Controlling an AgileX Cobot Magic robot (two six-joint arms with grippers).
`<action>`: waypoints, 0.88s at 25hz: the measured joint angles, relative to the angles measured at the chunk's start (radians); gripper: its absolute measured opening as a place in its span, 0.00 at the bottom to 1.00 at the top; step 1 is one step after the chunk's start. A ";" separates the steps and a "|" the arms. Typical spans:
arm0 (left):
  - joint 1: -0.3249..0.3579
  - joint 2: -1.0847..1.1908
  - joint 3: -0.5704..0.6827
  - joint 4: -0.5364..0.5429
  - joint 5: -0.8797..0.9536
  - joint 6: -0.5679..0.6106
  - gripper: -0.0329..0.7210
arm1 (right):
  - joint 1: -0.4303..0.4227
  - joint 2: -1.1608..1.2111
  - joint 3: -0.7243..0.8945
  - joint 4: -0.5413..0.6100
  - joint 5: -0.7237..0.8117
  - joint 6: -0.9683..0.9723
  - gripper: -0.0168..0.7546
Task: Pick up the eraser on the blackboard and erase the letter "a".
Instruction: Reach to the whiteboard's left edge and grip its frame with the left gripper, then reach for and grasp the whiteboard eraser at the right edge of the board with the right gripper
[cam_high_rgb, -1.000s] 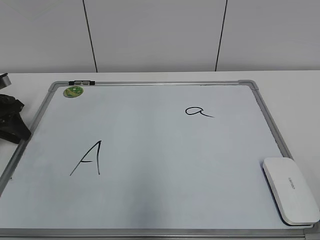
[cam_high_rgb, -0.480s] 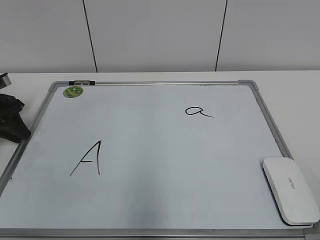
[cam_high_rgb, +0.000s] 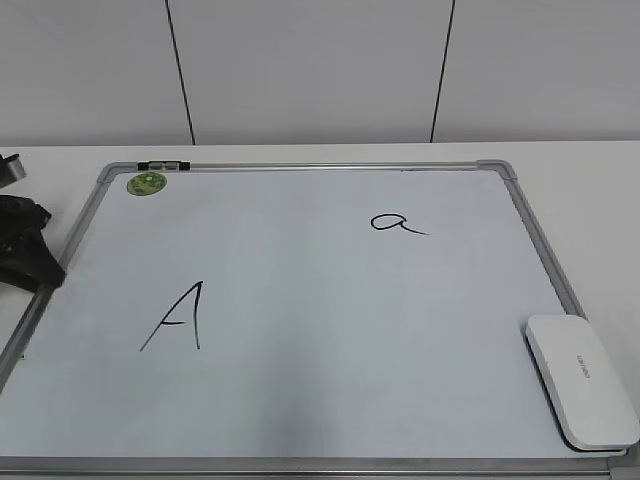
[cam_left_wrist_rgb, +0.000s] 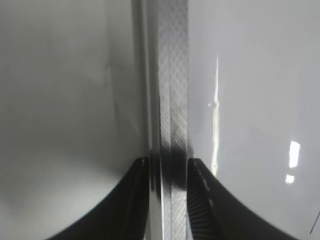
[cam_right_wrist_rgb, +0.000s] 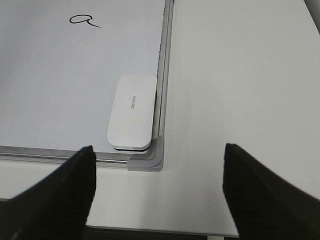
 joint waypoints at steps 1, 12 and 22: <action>0.000 0.000 0.000 -0.001 0.000 0.000 0.30 | 0.000 0.000 0.000 0.000 0.000 0.000 0.78; 0.004 0.000 -0.004 -0.004 0.007 0.000 0.10 | 0.000 0.000 0.000 0.000 0.000 0.000 0.78; 0.004 0.000 -0.006 -0.004 0.010 0.000 0.09 | 0.000 0.035 -0.012 0.002 -0.026 -0.012 0.72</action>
